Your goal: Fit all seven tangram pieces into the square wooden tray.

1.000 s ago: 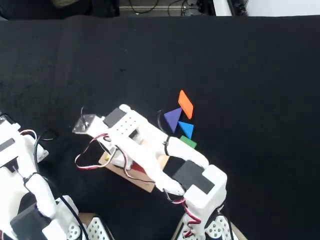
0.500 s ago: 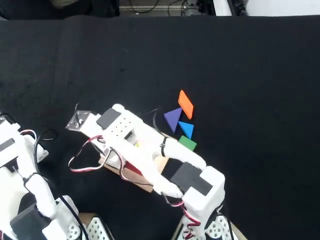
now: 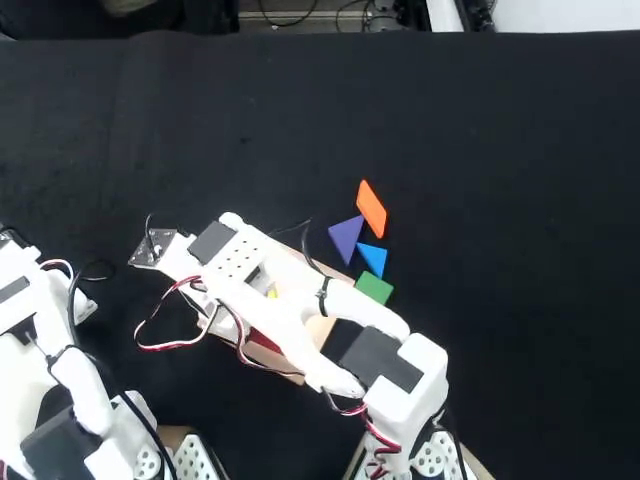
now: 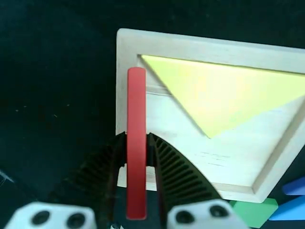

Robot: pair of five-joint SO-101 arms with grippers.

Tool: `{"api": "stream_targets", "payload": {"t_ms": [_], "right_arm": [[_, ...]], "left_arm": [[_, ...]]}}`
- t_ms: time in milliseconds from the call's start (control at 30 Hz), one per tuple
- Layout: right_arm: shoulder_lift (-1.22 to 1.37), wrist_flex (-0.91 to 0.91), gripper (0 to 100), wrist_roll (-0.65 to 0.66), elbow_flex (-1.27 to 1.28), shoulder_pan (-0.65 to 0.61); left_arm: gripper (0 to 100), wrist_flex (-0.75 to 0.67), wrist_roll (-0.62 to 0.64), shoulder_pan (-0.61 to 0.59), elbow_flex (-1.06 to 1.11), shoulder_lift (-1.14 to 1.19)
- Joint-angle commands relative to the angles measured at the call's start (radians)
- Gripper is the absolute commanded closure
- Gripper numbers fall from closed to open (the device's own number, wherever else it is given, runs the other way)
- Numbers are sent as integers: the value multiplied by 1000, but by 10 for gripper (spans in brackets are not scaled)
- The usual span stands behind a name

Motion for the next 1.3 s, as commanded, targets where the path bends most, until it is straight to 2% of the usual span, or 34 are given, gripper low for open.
{"api": "stream_targets", "payload": {"t_ms": [0, 133, 267, 367, 733, 1000, 1133, 1267], "right_arm": [[-4, -46, 988, 0, 5, -8], [-7, -60, 966, -23, 13, -8], [-5, -58, 822, -86, 16, -9], [-5, -57, 781, -84, 35, -11], [-15, 46, 864, -34, 41, -11], [-15, 66, 876, -8, 42, -9], [-15, 77, 982, -2, 42, -6], [-15, 71, 988, -2, 45, -6]], "left_arm": [[970, -9, 2, 10, -41, -23], [970, -9, 2, 10, -41, -21], [970, -9, 2, 10, -41, -21], [970, -9, 2, 10, -41, -21], [970, -9, 2, 10, -41, -21], [970, -9, 2, 8, -41, -21], [970, -9, 2, 8, -41, -21], [970, -9, 2, 8, -41, -21]]}}
